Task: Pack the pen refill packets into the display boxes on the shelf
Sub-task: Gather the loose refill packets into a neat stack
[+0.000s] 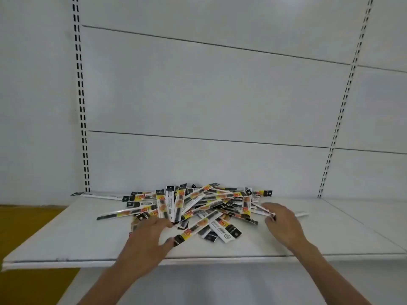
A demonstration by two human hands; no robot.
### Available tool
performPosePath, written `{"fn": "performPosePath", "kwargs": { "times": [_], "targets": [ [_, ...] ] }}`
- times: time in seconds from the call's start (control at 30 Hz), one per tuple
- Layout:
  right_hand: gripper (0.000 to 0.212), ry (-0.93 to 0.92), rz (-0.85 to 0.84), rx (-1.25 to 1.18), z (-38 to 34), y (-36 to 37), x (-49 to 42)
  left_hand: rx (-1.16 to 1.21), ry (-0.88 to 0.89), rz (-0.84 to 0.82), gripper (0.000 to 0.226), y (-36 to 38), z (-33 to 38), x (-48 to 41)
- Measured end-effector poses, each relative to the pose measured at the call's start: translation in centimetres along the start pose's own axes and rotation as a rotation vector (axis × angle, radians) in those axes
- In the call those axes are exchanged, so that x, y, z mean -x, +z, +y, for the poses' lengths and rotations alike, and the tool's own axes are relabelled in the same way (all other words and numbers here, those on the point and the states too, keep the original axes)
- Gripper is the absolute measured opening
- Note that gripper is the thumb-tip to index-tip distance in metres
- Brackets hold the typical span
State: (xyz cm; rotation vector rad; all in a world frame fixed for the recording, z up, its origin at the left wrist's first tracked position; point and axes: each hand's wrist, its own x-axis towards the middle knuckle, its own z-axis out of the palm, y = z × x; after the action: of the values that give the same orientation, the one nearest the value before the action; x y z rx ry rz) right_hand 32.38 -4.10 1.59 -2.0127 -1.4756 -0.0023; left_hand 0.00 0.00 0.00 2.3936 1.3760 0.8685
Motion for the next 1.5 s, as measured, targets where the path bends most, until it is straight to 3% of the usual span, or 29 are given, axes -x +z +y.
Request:
{"fn": "performPosePath", "kwargs": {
  "times": [0.13,0.3,0.57,0.67,0.77,0.87,1.03,1.13,1.23,1.33,1.4,1.5],
  "targets": [
    [0.045,0.122,-0.034,0.207,2.9,-0.1,-1.3,-0.27,-0.151,0.03,0.04,-1.2,-2.9,0.1],
    [0.023,0.101,-0.061,0.295,3.1,1.2,-1.6,-0.314,-0.079,-0.029,0.046,-0.9,-3.8,-0.1],
    [0.014,-0.188,-0.106,0.133,-1.8,4.3,-0.4,-0.251,0.058,-0.097,0.058,0.3,-2.8,-1.5],
    [0.027,-0.212,-0.178,-0.049,-4.0,4.1,-0.5,-0.072,0.164,-0.162,0.071,0.4,-2.9,-1.8],
    [0.043,-0.252,-0.315,-0.039,-4.5,4.0,-1.8,-0.015,0.257,-0.169,0.059,0.7,-3.0,-2.2],
    [0.035,-0.324,-0.287,0.1,-4.5,4.4,-2.9,-0.054,0.305,-0.125,0.038,1.5,-3.0,-3.5],
    [0.022,-0.461,-0.234,-0.128,-5.5,4.9,-3.3,-0.225,0.361,-0.015,0.024,2.7,-1.6,-5.4],
    [0.029,-0.484,-0.29,0.059,-6.1,5.5,-2.6,-0.318,0.405,0.011,0.021,3.3,-0.6,-5.6],
    [0.043,-0.414,-0.428,0.189,-6.1,5.8,-2.7,-0.295,0.344,0.007,0.041,3.6,0.1,-5.7],
    [0.021,-0.398,-0.471,0.087,-6.5,5.3,-3.7,-0.365,0.303,-0.009,0.063,4.3,1.3,-5.8],
    [0.023,-0.326,-0.499,0.079,-6.5,5.1,-4.3,-0.459,0.186,-0.095,0.084,4.9,2.3,-5.9],
    [0.02,-0.275,-0.475,0.185,-6.2,5.1,-5.0,-0.538,-0.036,-0.149,0.091,5.6,4.0,-6.3]
  ]
}}
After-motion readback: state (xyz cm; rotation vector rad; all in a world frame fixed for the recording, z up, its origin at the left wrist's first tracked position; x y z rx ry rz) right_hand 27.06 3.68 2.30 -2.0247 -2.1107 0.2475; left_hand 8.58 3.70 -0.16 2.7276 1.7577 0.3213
